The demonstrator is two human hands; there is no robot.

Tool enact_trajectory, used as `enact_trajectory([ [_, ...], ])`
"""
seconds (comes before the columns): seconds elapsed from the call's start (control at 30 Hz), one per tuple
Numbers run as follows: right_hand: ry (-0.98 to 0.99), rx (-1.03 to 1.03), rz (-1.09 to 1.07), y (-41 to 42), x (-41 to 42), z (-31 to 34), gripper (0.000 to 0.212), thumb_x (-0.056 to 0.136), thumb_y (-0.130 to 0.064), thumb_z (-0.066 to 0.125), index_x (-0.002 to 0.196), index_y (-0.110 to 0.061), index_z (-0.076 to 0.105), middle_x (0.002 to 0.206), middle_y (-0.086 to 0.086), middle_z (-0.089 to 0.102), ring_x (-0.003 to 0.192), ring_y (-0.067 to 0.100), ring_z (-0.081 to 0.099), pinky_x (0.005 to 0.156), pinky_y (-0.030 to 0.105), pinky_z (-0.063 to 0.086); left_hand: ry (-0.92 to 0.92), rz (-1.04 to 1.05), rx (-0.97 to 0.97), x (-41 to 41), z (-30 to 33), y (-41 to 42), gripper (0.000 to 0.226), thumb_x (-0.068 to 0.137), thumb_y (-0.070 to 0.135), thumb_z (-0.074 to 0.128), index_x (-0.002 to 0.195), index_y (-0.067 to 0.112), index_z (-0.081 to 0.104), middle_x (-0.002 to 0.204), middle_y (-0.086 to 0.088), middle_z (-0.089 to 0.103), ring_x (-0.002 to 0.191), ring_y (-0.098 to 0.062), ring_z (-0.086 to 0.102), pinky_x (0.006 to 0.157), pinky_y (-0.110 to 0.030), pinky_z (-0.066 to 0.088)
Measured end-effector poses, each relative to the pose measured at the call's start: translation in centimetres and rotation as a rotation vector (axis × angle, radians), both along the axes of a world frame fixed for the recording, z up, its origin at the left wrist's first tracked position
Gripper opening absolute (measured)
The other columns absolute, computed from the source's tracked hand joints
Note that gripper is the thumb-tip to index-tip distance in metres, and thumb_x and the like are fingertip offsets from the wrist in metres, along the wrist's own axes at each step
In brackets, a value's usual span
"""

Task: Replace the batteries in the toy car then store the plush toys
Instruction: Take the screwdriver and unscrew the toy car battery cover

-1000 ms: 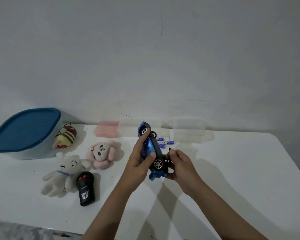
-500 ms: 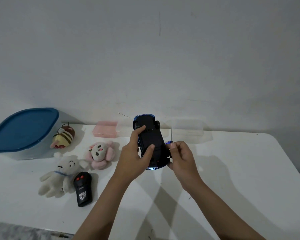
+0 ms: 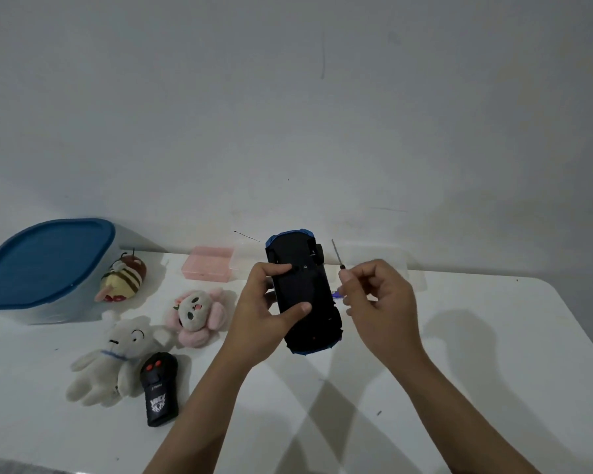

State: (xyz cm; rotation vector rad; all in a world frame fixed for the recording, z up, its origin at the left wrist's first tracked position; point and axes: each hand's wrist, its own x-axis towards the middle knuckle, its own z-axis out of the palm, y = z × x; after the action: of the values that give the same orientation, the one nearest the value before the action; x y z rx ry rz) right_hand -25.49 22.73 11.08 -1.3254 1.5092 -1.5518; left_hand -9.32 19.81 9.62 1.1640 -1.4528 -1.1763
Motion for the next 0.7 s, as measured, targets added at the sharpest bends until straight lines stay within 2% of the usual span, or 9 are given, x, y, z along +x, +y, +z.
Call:
enact_trajectory([
  [0.07,-0.074,-0.044,-0.007,-0.1,-0.2,0.8,0.013,0.086,-0.009,0.065,0.077,-0.018,0.061,0.061,0.001,0.061,0.056,0.016,0.06,0.053,0.034,0.054,0.034,-0.013,0.023,-0.4,0.0,-0.1,0.054,0.072,-0.006,0.075,0.102,0.03,0.05,0.114,-0.005,0.059,0.1,-0.021,0.063,0.081,-0.033,0.056],
  [0.17,-0.198,-0.095,0.011,0.1,-0.4,1.6,0.011,0.084,0.0,0.065,0.079,-0.01,0.063,0.059,0.005,0.055,0.048,0.015,0.053,0.046,0.024,0.05,0.072,-0.03,0.054,-0.9,0.3,-0.2,0.054,0.074,-0.011,0.071,0.103,0.028,0.049,0.112,0.0,0.06,0.102,-0.022,0.062,0.082,-0.033,0.054],
  [0.27,-0.389,-0.052,0.058,0.2,-0.6,2.0,0.011,0.085,0.002,0.063,0.079,-0.007,0.065,0.056,-0.003,0.057,0.045,0.014,0.052,0.049,0.026,0.05,0.093,-0.041,0.072,-1.3,0.7,-0.1,0.054,0.073,-0.01,0.072,0.103,0.029,0.049,0.11,0.001,0.06,0.099,-0.018,0.063,0.079,-0.027,0.054],
  [0.33,-0.526,-0.028,0.091,0.0,-0.5,2.2,0.014,0.086,0.003,0.058,0.08,-0.007,0.067,0.058,-0.004,0.057,0.05,0.011,0.052,0.053,0.025,0.051,0.1,-0.035,0.077,-1.5,0.9,-0.2,0.054,0.073,-0.009,0.072,0.102,0.03,0.048,0.11,0.001,0.06,0.098,-0.016,0.063,0.076,-0.023,0.054],
  [0.4,-0.571,-0.047,0.102,-0.3,-0.3,2.3,0.017,0.088,0.001,0.056,0.082,-0.008,0.069,0.062,-0.005,0.058,0.057,0.01,0.052,0.056,0.025,0.052,0.078,-0.025,0.072,-1.8,1.1,-0.1,0.054,0.073,-0.007,0.073,0.101,0.032,0.048,0.109,0.005,0.059,0.098,-0.015,0.063,0.074,-0.02,0.054],
  [0.47,-0.484,-0.082,0.063,-0.6,0.0,2.1,0.017,0.091,-0.002,0.054,0.085,-0.009,0.069,0.064,-0.005,0.062,0.061,0.01,0.056,0.059,0.027,0.055,0.057,-0.023,0.067,-2.0,1.2,-0.1,0.054,0.073,-0.006,0.073,0.101,0.033,0.047,0.105,0.01,0.059,0.097,-0.012,0.062,0.071,-0.016,0.053],
  [0.57,-0.216,-0.166,-0.063,-0.9,0.5,1.5,0.013,0.093,-0.009,0.055,0.088,-0.013,0.066,0.07,-0.003,0.067,0.063,0.01,0.065,0.064,0.027,0.058,0.055,-0.025,0.077,-2.3,1.5,0.0,0.054,0.074,-0.005,0.073,0.101,0.033,0.046,0.102,0.014,0.058,0.094,-0.007,0.061,0.068,-0.013,0.052],
  [0.7,0.011,-0.325,-0.159,-0.9,1.1,0.7,0.01,0.093,-0.017,0.053,0.09,-0.013,0.061,0.075,0.003,0.065,0.067,0.011,0.067,0.062,0.014,0.053,0.048,-0.023,0.071,-2.3,2.0,0.0,0.054,0.074,-0.004,0.073,0.1,0.034,0.046,0.103,0.014,0.058,0.094,-0.004,0.061,0.065,-0.012,0.051],
])
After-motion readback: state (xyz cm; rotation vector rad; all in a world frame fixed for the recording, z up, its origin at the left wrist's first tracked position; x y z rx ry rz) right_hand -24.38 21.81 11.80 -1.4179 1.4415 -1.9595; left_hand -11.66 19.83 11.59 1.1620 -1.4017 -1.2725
